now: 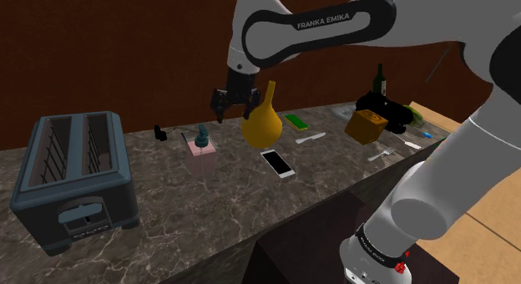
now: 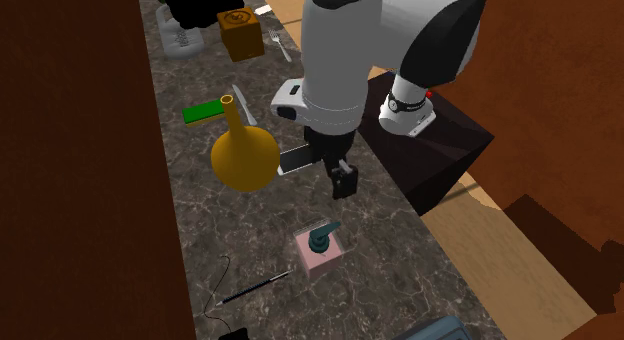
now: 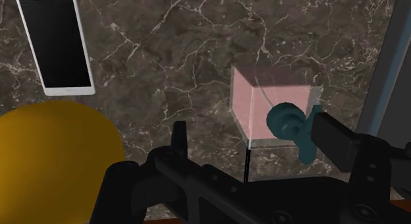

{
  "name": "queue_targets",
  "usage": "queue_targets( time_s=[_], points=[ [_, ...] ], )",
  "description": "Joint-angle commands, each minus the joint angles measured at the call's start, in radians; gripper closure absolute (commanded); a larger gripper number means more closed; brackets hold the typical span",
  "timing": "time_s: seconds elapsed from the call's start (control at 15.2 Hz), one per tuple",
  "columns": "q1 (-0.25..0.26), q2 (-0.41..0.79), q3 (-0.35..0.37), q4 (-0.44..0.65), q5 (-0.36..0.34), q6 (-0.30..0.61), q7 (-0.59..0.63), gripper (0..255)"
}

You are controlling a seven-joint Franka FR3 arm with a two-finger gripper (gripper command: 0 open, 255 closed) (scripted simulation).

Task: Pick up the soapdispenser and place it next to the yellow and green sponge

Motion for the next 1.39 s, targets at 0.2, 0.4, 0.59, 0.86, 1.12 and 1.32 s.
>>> queue_targets(
  time_s=[0.2, 0.4, 0.59, 0.86, 1.12, 1.32],
  points=[
    [0.035, 0.198, 0.039, 0.163, -0.071, 0.013, 0.128, 0],
    [0.061, 0.288, 0.044, 0.247, -0.106, 0.008, 0.179, 0],
    [0.063, 0.302, 0.042, 0.224, -0.112, 0.045, 0.183, 0],
    [0.067, 0.327, 0.04, 0.193, -0.124, 0.099, 0.191, 0],
    [0.067, 0.327, 0.04, 0.193, -0.124, 0.099, 0.191, 0],
    [0.067, 0.327, 0.04, 0.193, -0.124, 0.099, 0.191, 0]
  ],
)
